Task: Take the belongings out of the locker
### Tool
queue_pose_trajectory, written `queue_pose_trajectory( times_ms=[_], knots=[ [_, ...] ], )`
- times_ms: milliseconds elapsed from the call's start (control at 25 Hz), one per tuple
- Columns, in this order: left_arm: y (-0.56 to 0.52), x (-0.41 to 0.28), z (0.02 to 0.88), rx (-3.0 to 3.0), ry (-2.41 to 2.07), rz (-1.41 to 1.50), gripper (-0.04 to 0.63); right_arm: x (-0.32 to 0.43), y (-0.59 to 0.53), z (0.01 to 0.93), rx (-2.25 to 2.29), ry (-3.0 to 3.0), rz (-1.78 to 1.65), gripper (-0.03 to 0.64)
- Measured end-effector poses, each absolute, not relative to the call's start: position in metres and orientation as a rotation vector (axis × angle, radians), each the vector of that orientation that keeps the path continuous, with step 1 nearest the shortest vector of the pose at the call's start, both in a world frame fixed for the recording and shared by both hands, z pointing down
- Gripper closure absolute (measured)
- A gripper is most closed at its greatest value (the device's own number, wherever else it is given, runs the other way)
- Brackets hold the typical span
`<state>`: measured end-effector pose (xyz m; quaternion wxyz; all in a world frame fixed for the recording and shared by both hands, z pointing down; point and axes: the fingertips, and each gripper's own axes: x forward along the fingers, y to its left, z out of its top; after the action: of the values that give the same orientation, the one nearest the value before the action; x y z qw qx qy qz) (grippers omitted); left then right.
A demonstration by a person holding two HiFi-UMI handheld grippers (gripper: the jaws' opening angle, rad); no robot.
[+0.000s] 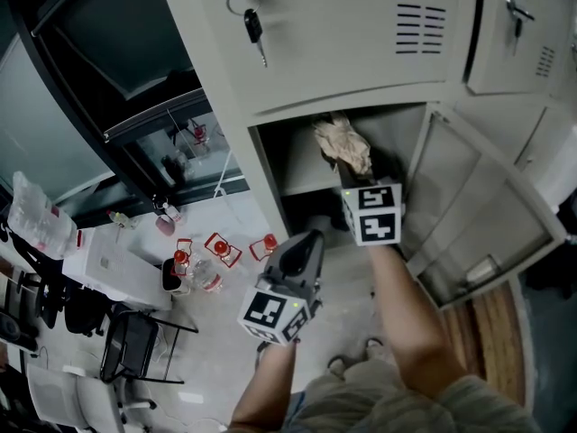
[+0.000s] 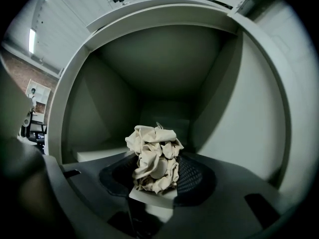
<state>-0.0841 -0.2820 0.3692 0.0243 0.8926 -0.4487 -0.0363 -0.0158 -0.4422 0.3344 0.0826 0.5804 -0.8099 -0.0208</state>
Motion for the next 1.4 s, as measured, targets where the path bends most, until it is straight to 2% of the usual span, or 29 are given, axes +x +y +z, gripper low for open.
queue_pose_trajectory(
  times_ms=[1400],
  knots=[
    [-0.278, -0.076, 0.377, 2.755, -1.376, -0.101, 0.591, 0.0, -0.371, 0.34, 1.736, -2.674, -0.169, 0.433]
  ],
)
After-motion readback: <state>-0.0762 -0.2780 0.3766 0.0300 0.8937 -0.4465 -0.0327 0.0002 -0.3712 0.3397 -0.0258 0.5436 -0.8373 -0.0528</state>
